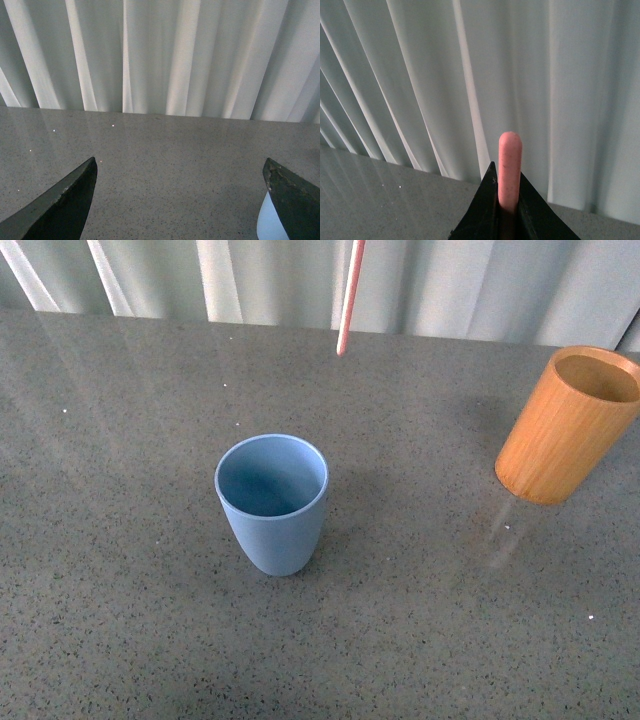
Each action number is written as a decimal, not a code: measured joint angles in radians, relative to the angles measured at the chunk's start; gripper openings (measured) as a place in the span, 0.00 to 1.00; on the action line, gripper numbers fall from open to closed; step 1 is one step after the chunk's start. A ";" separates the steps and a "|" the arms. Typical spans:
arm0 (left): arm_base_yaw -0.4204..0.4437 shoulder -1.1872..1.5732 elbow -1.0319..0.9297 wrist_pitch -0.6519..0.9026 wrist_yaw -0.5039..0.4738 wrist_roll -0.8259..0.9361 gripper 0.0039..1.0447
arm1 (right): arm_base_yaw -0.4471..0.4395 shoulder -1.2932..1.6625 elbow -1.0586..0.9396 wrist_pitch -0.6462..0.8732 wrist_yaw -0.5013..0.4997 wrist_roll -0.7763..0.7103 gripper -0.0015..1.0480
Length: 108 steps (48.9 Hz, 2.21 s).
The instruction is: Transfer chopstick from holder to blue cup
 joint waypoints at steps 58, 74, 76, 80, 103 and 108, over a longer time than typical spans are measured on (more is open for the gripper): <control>0.000 0.000 0.000 0.000 0.000 0.000 0.94 | 0.025 0.233 -0.024 0.087 -0.029 0.140 0.02; 0.000 0.000 0.000 0.000 0.000 0.000 0.94 | 0.030 0.235 -0.024 0.068 -0.026 0.143 0.32; 0.000 0.000 0.000 0.000 0.000 0.000 0.94 | 0.030 0.235 -0.024 0.066 -0.026 0.143 0.36; 0.000 0.000 0.000 0.000 0.000 0.000 0.94 | 0.031 0.235 -0.024 0.063 -0.026 0.146 0.48; 0.000 0.000 0.000 0.000 0.000 0.000 0.94 | 0.005 0.124 -0.027 0.037 -0.011 0.080 0.90; 0.000 0.000 0.000 0.000 0.000 0.000 0.94 | -0.009 0.102 -0.032 0.028 -0.005 0.059 0.90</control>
